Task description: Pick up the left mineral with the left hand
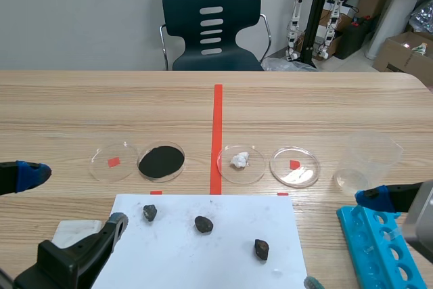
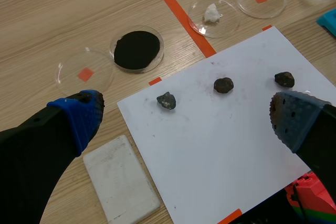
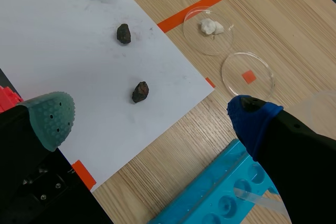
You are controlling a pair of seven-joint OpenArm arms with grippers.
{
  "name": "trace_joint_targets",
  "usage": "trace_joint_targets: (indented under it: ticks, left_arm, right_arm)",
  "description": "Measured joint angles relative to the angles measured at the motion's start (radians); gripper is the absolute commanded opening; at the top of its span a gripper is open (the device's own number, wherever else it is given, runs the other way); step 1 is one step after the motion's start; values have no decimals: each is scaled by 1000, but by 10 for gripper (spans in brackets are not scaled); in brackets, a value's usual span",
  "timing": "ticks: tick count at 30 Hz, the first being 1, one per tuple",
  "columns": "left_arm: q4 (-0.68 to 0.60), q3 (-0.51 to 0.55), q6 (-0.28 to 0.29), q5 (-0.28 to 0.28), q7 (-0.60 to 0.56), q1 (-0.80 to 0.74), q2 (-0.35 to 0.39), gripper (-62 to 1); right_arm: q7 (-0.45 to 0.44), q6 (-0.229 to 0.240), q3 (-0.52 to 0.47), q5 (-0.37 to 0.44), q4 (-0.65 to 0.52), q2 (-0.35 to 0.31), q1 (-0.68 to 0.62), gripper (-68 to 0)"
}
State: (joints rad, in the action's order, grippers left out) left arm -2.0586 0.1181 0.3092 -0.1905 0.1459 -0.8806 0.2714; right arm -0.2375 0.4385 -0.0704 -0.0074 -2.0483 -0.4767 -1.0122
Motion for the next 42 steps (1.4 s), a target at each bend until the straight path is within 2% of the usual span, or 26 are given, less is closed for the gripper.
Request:
trace_joint_targets:
  ticks: [19, 23, 27, 28, 31, 35, 38, 42]
  left_arm:
    - [0, 0, 0, -9, 7, 0, 0, 14]
    - [1, -20, -5, -11, 218, 50, 0, 14]
    - [2, -89, -10, -14, 396, 144, 0, 14]
    - [2, -116, -27, -16, 431, 168, 0, 14]
    - [2, -180, -142, -26, 543, 219, 0, 14]
    - [14, -267, -324, -26, 673, 296, 0, 14]
    - [50, -339, -520, -34, 745, 358, -1, 14]
    - [127, -407, -701, -35, 816, 440, -3, 14]
  right_arm:
    - [0, 0, 0, 0, 0, 0, 0, -67]
    - [0, 0, 0, 0, 0, 0, 0, -67]
    - [0, 0, 0, 0, 0, 0, 0, -67]
    - [0, 0, 0, 0, 0, 0, 0, -67]
    - [0, 0, 0, 0, 0, 0, 0, -67]
    - [0, 0, 0, 0, 0, 0, 0, -67]
    - [0, 0, 0, 0, 0, 0, 0, -67]
    - [0, 0, 0, 0, 0, 0, 0, -67]
